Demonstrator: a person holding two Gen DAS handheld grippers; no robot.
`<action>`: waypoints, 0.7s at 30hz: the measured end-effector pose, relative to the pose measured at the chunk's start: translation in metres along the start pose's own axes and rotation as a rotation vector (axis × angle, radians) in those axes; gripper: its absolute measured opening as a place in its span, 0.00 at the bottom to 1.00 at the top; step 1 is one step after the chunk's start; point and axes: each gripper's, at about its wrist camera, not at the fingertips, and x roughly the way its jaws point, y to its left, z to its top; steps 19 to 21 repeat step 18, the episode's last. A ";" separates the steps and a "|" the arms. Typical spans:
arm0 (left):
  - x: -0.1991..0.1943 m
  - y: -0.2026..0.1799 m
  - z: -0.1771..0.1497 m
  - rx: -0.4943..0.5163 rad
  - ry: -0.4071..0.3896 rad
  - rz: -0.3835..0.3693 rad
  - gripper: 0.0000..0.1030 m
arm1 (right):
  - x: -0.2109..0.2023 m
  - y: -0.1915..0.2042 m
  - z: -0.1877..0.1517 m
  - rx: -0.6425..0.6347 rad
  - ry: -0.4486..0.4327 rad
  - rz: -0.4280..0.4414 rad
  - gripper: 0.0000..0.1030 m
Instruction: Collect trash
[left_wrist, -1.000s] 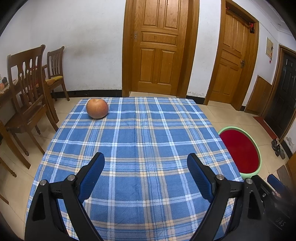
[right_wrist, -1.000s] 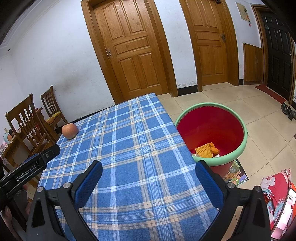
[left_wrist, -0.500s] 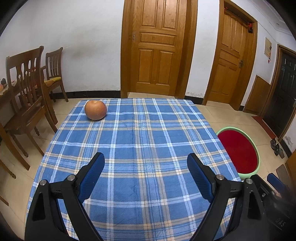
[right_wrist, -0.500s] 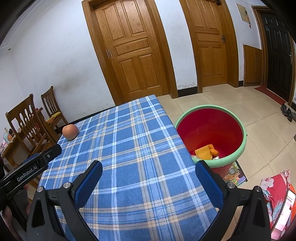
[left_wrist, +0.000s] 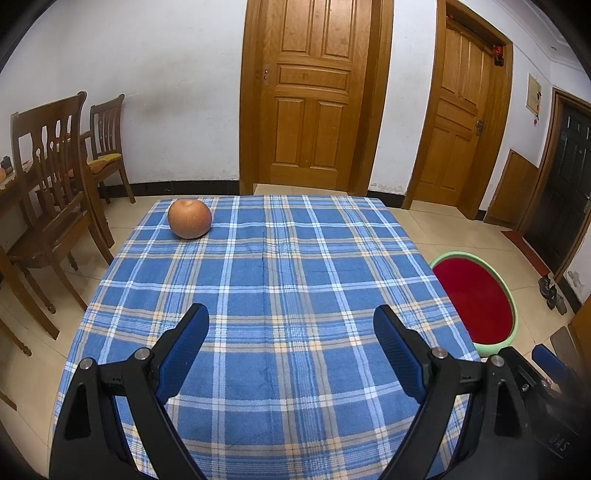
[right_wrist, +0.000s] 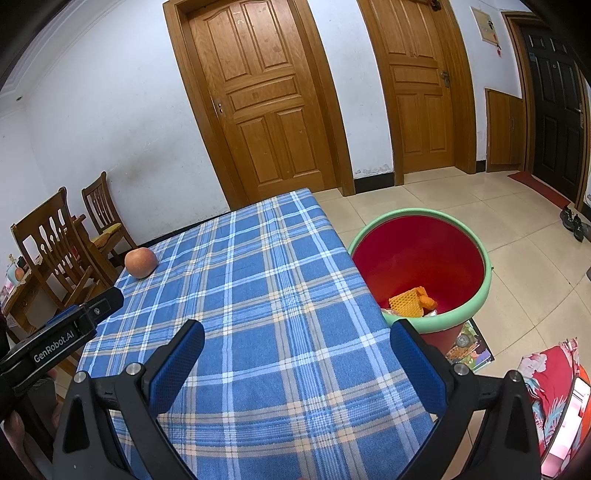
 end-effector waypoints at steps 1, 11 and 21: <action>0.000 0.000 0.000 0.000 0.000 0.000 0.87 | 0.000 0.000 0.000 0.000 0.000 0.000 0.99; 0.001 -0.001 -0.001 -0.001 0.006 0.000 0.87 | 0.000 0.000 0.000 -0.001 0.001 -0.001 0.99; 0.004 -0.001 -0.001 0.003 0.015 -0.005 0.87 | 0.002 -0.003 0.008 0.003 0.010 -0.011 0.99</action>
